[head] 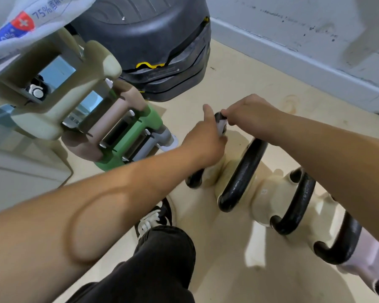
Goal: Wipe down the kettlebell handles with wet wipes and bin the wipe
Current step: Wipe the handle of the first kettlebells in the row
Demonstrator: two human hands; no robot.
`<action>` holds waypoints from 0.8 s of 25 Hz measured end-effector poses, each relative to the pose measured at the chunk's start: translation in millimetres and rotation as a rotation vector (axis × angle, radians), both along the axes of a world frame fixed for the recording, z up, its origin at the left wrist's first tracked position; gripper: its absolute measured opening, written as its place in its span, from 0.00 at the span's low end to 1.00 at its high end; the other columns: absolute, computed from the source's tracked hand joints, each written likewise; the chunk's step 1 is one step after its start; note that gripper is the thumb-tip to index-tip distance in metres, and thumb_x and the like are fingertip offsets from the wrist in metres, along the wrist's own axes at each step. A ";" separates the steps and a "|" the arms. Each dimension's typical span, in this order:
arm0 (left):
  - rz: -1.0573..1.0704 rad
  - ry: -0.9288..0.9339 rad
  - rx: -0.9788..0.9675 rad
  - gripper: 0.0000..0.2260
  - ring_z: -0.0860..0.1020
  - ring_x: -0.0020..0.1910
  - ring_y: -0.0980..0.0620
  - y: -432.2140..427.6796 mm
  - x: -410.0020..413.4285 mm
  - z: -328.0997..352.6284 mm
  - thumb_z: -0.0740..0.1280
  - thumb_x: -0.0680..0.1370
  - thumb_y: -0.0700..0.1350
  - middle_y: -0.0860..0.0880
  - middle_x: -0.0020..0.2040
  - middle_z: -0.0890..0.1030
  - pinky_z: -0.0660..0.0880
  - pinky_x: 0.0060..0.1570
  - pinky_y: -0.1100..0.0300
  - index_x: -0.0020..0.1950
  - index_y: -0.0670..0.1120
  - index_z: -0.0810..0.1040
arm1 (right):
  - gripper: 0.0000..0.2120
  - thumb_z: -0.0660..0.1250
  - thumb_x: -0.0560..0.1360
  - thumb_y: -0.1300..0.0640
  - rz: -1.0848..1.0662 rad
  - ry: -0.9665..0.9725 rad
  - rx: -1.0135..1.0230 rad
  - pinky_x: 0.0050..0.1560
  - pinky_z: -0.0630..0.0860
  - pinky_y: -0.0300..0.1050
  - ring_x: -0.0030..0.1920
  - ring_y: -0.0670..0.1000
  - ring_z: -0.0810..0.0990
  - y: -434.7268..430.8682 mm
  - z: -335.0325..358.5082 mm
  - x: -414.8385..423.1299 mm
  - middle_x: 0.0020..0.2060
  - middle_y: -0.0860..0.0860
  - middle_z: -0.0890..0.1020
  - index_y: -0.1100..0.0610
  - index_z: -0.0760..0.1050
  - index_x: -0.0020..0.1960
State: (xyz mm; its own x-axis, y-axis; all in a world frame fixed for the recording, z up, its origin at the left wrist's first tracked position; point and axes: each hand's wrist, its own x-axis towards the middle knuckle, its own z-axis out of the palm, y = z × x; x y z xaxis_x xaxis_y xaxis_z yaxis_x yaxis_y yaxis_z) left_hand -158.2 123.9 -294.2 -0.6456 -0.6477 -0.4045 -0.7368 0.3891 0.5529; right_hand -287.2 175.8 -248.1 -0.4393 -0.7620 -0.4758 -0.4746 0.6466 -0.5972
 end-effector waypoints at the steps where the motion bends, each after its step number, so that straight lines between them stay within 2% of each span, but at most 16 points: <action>1: -0.001 -0.060 0.016 0.40 0.77 0.59 0.43 -8.7 -16.8 2.4 0.63 0.83 0.46 0.42 0.66 0.77 0.71 0.51 0.54 0.82 0.43 0.36 | 0.15 0.62 0.79 0.61 0.018 -0.019 0.008 0.51 0.76 0.50 0.45 0.61 0.76 1.8 1.0 -0.3 0.46 0.61 0.80 0.69 0.80 0.59; 2: 0.002 -0.116 0.014 0.39 0.77 0.61 0.43 -14.9 -30.4 5.0 0.63 0.83 0.45 0.42 0.66 0.77 0.71 0.51 0.55 0.82 0.41 0.38 | 0.15 0.60 0.78 0.64 0.004 -0.048 0.011 0.48 0.73 0.46 0.44 0.57 0.73 3.8 1.7 -0.9 0.46 0.57 0.78 0.68 0.80 0.60; 3: 0.016 -0.162 -0.024 0.37 0.78 0.61 0.42 -20.2 -41.6 6.0 0.64 0.82 0.43 0.41 0.65 0.78 0.71 0.51 0.55 0.82 0.39 0.43 | 0.17 0.59 0.77 0.67 -0.027 -0.096 0.010 0.49 0.70 0.44 0.47 0.55 0.73 5.2 2.7 -3.1 0.49 0.54 0.79 0.65 0.82 0.60; 5: 0.051 -0.143 -0.104 0.28 0.80 0.58 0.40 -22.7 -48.2 1.5 0.64 0.80 0.41 0.42 0.57 0.80 0.73 0.47 0.55 0.78 0.38 0.58 | 0.24 0.55 0.75 0.70 -0.028 -0.129 -0.003 0.56 0.72 0.44 0.60 0.55 0.76 7.9 2.3 -6.5 0.60 0.52 0.81 0.56 0.84 0.60; 6: 0.050 -0.097 -0.098 0.26 0.81 0.55 0.40 -19.3 -42.8 -1.7 0.64 0.80 0.41 0.44 0.52 0.80 0.72 0.43 0.55 0.75 0.39 0.60 | 0.26 0.54 0.75 0.71 0.002 -0.112 -0.004 0.60 0.73 0.46 0.65 0.56 0.76 8.7 2.5 -6.3 0.63 0.52 0.81 0.54 0.84 0.61; 7: 0.040 -0.056 -0.093 0.26 0.81 0.54 0.39 -14.0 -32.2 -6.2 0.63 0.80 0.42 0.45 0.49 0.78 0.71 0.40 0.55 0.75 0.40 0.58 | 0.26 0.54 0.76 0.71 0.026 -0.094 -0.001 0.65 0.73 0.48 0.67 0.56 0.76 8.6 3.4 -5.4 0.64 0.53 0.81 0.55 0.83 0.62; 8: 0.026 -0.029 -0.106 0.30 0.80 0.53 0.39 -6.0 -17.1 -9.6 0.63 0.79 0.43 0.45 0.50 0.78 0.70 0.40 0.54 0.79 0.42 0.54 | 0.24 0.55 0.76 0.71 0.039 -0.080 0.000 0.67 0.72 0.48 0.68 0.57 0.75 8.8 5.3 -3.6 0.65 0.55 0.81 0.57 0.83 0.62; 10: 0.017 0.010 -0.137 0.36 0.78 0.58 0.39 16.6 22.9 -13.5 0.63 0.79 0.44 0.42 0.63 0.77 0.72 0.46 0.51 0.83 0.47 0.47 | 0.22 0.56 0.76 0.71 0.064 -0.033 0.020 0.69 0.71 0.49 0.69 0.58 0.74 6.8 7.6 -3.4 0.66 0.57 0.80 0.61 0.81 0.63; 12: 0.056 0.116 -0.102 0.36 0.73 0.69 0.42 40.7 60.7 -14.3 0.64 0.81 0.46 0.44 0.75 0.70 0.71 0.59 0.52 0.84 0.47 0.48 | 0.21 0.57 0.76 0.70 0.103 -0.001 0.028 0.70 0.70 0.52 0.70 0.60 0.73 4.2 7.4 -3.0 0.67 0.59 0.78 0.64 0.78 0.65; 13: 0.101 0.161 -0.083 0.35 0.70 0.73 0.45 47.3 70.0 -14.4 0.65 0.81 0.47 0.47 0.78 0.68 0.69 0.64 0.55 0.84 0.48 0.50 | 0.21 0.58 0.76 0.69 0.137 0.021 0.028 0.71 0.70 0.52 0.70 0.60 0.72 2.1 4.5 -2.3 0.68 0.59 0.77 0.63 0.77 0.68; 14: 0.135 0.187 -0.068 0.34 0.71 0.72 0.46 48.1 71.8 -14.3 0.65 0.81 0.47 0.49 0.77 0.69 0.69 0.64 0.57 0.83 0.49 0.53 | 0.23 0.59 0.77 0.66 0.179 0.056 0.036 0.72 0.69 0.51 0.71 0.59 0.71 2.3 0.0 -0.3 0.70 0.57 0.75 0.59 0.74 0.71; 15: 0.146 0.184 -0.051 0.32 0.75 0.68 0.45 42.3 66.7 -14.2 0.65 0.80 0.48 0.49 0.73 0.74 0.72 0.61 0.57 0.82 0.51 0.56 | 0.24 0.59 0.79 0.64 0.229 0.102 0.036 0.72 0.67 0.49 0.73 0.57 0.69 2.6 -5.5 1.9 0.72 0.55 0.72 0.55 0.70 0.75; 17: 0.144 0.092 -0.010 0.24 0.82 0.53 0.42 24.7 46.5 -13.1 0.66 0.78 0.50 0.48 0.56 0.81 0.79 0.48 0.53 0.73 0.49 0.66 | 0.24 0.56 0.83 0.58 0.304 0.150 0.002 0.72 0.63 0.46 0.74 0.56 0.66 4.3 -19.1 3.7 0.73 0.53 0.68 0.49 0.63 0.79; 19: 0.130 -0.030 0.080 0.17 0.80 0.45 0.46 6.1 26.9 -6.8 0.70 0.77 0.52 0.49 0.47 0.78 0.76 0.37 0.56 0.61 0.46 0.71 | 0.23 0.57 0.84 0.52 0.333 0.167 -0.018 0.71 0.62 0.46 0.73 0.55 0.67 2.1 -23.2 1.4 0.73 0.52 0.69 0.48 0.64 0.78; 20: 0.147 -0.039 0.143 0.17 0.79 0.44 0.48 -0.4 21.7 -6.0 0.72 0.76 0.52 0.49 0.46 0.78 0.75 0.36 0.57 0.58 0.45 0.73 | 0.23 0.60 0.83 0.48 0.353 0.185 -0.006 0.71 0.63 0.47 0.73 0.55 0.68 0.4 -20.7 0.2 0.73 0.52 0.69 0.48 0.65 0.78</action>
